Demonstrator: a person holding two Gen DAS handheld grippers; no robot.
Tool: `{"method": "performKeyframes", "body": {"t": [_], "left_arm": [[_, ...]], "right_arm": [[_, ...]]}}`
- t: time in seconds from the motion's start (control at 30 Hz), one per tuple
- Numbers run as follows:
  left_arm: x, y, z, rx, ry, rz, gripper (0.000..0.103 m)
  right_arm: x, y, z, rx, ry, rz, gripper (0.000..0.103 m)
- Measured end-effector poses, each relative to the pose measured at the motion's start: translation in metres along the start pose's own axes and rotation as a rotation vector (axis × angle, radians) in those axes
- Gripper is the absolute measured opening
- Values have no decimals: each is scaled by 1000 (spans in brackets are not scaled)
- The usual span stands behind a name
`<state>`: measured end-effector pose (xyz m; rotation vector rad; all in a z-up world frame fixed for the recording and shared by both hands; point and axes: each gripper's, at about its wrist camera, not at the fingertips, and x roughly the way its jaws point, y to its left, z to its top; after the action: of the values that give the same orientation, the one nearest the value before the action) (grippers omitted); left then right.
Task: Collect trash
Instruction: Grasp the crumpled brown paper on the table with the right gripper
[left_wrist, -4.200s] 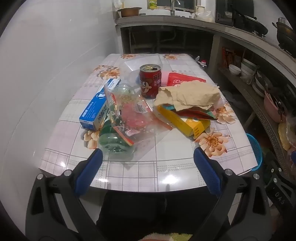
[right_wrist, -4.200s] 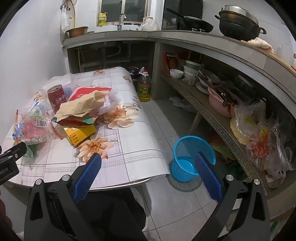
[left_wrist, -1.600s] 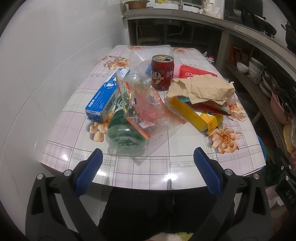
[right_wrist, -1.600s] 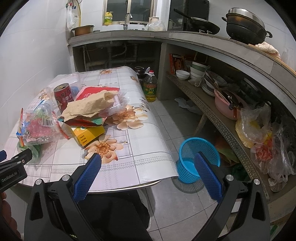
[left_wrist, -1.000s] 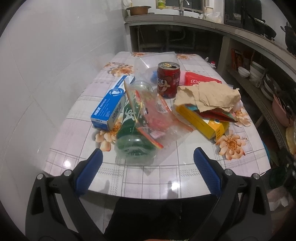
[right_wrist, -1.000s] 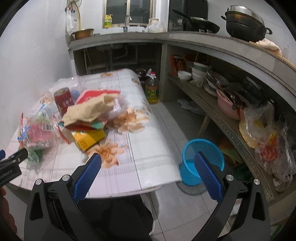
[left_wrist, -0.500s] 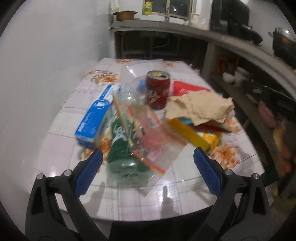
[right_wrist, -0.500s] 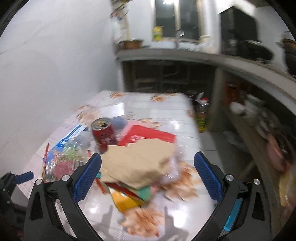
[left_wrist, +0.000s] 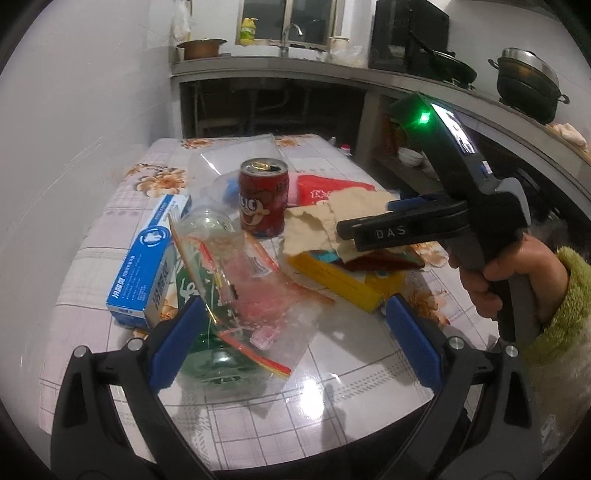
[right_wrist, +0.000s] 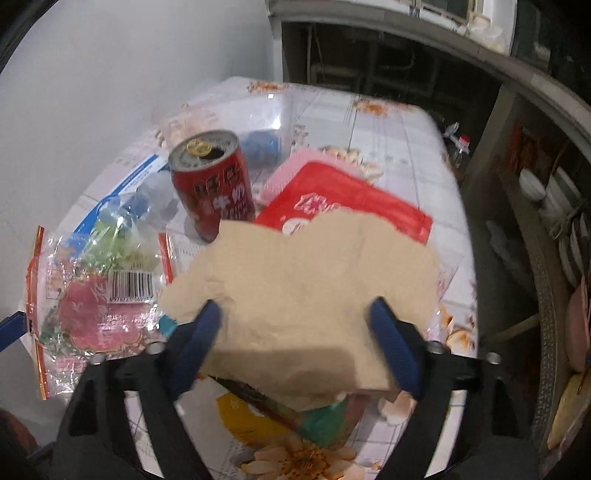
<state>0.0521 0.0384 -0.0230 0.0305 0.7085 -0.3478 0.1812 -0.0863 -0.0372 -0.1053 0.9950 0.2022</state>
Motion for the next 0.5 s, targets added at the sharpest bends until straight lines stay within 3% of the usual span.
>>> {"method": "performKeyframes", "body": {"t": [0.27,0.33,0.4,0.5], "left_arm": [[-2,6,5,30,-21,-42,94],[-2,7,6,24,-23,-52,94],[-2,9,10,22,-23,-61,94],[-2,10,15,25,-26,-68,94]], "right_arm": [[3,-1,-3,57,80,50,34],[6,-3,-3,70,86,67,18],[3,-4,-2,86,79,81,10],[-14,-9,4,119,19,113,8]]}}
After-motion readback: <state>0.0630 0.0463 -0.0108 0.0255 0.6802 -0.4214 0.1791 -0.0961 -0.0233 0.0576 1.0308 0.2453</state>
